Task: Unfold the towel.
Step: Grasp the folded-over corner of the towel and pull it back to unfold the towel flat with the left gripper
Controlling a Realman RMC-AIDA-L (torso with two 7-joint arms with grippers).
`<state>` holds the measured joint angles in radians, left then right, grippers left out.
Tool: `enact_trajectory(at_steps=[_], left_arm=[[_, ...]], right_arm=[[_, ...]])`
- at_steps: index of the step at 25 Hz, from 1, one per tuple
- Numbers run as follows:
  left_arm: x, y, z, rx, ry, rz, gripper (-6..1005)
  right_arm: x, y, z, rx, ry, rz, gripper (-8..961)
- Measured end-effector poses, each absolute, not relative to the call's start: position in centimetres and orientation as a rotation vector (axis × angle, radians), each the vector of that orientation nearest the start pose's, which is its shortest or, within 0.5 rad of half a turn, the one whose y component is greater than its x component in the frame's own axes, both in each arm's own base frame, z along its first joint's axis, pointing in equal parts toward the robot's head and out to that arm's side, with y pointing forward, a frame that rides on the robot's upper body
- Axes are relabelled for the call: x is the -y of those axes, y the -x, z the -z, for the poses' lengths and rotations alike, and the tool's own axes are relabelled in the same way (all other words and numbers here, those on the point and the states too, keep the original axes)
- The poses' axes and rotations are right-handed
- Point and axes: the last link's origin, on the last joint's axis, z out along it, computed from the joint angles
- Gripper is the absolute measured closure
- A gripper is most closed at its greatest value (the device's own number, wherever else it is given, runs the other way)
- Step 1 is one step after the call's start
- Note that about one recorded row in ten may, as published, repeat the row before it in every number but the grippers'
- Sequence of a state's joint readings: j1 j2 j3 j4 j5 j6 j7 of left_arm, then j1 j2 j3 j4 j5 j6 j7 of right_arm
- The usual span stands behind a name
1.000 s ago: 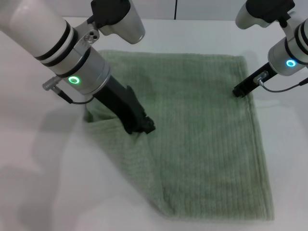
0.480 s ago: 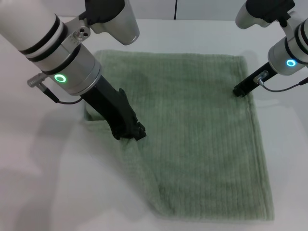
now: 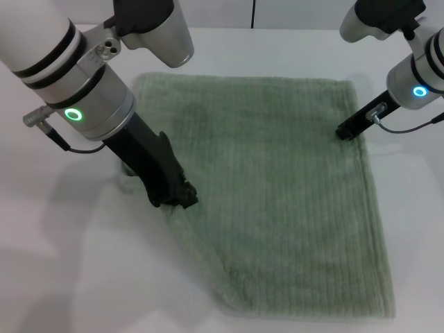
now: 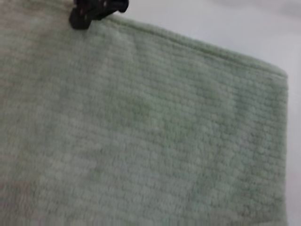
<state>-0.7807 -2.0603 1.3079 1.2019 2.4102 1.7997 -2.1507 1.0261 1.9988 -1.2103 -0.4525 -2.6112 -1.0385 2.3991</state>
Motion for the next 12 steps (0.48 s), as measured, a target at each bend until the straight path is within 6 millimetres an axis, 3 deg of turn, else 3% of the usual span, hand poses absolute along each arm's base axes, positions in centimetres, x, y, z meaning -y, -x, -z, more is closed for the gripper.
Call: enact_trajectory(at_steps=[12], left_arm=[[-33.88,14.69,0.06,0.5,3.083,-0.66,896]], right_arm=[[-44.11,-21.15,3.56,-0.95,2.476,0.496,954]])
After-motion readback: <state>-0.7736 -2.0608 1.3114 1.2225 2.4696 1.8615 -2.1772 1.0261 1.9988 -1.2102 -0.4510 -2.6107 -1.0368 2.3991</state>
